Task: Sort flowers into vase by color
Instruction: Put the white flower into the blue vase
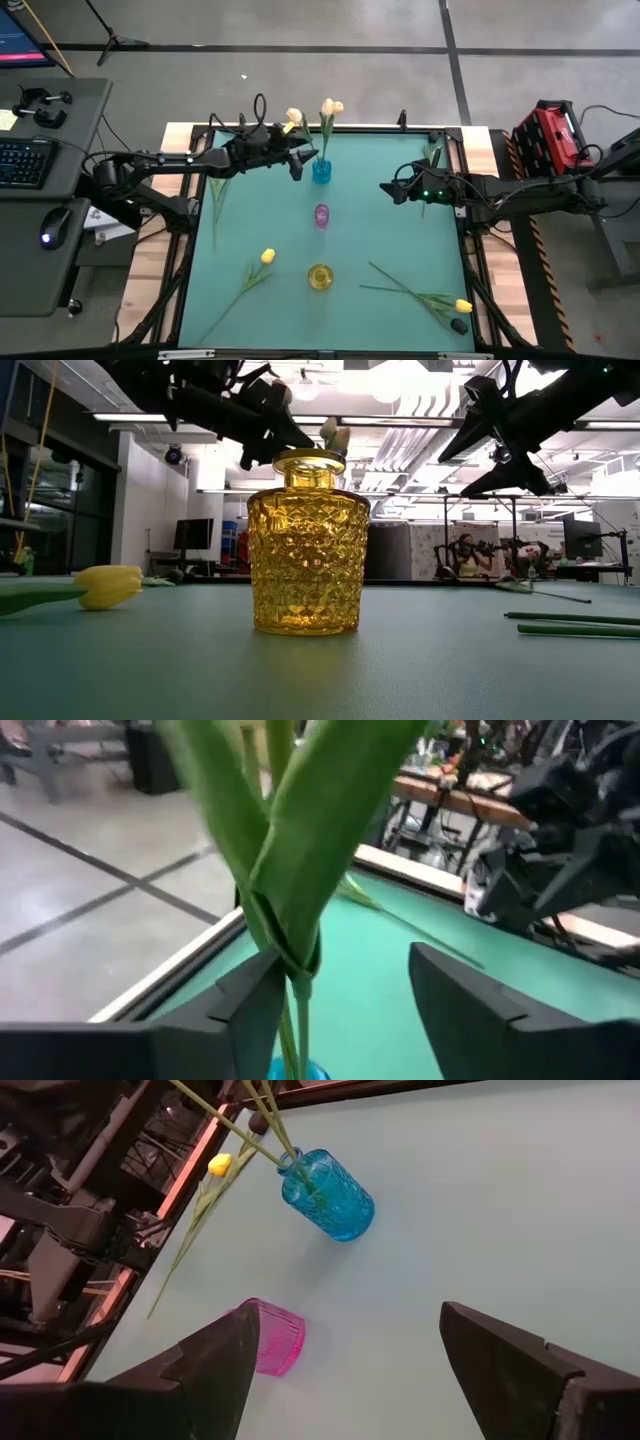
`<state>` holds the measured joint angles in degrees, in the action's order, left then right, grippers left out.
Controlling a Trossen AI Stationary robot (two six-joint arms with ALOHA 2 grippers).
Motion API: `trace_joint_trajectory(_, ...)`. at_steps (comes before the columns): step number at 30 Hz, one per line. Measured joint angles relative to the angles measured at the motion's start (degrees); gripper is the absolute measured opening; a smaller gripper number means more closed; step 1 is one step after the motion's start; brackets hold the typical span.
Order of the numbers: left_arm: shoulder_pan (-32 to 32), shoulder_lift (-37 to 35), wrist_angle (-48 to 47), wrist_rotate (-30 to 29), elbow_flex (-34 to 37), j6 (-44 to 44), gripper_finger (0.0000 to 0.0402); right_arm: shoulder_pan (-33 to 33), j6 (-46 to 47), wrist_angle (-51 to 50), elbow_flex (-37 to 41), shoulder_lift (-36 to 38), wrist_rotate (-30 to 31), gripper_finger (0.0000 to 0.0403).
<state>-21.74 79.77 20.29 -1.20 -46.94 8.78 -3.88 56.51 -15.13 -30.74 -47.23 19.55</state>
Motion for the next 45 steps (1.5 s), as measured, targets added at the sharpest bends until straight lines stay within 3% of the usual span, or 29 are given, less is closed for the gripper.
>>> trace_joint_trajectory(10,-0.2,-5.16,-12.5,-2.22,0.0,-3.44,0.0268,0.0,0.0,0.01,0.0,-0.01,-0.1,0.0298)
trace_joint_trajectory(25,-0.37,-7.12,-23.97,-4.4,0.0,-3.46,0.0271,0.0,0.0,0.01,0.0,0.01,-0.24,0.0298)
trace_joint_trajectory(34,0.22,-16.21,-29.74,-5.06,0.0,-3.38,0.0271,0.0,-0.22,0.01,0.0,0.01,-0.24,0.0298)
trace_joint_trajectory(39,0.2,-21.78,-30.92,-11.56,0.0,-3.72,0.0271,0.0,-1.45,0.01,0.0,0.0,-0.24,0.0298)
trace_joint_trajectory(45,0.2,-26.43,-26.22,-25.56,0.0,-7.08,0.0268,0.0,-1.5,0.01,0.0,0.0,-0.5,0.0298)
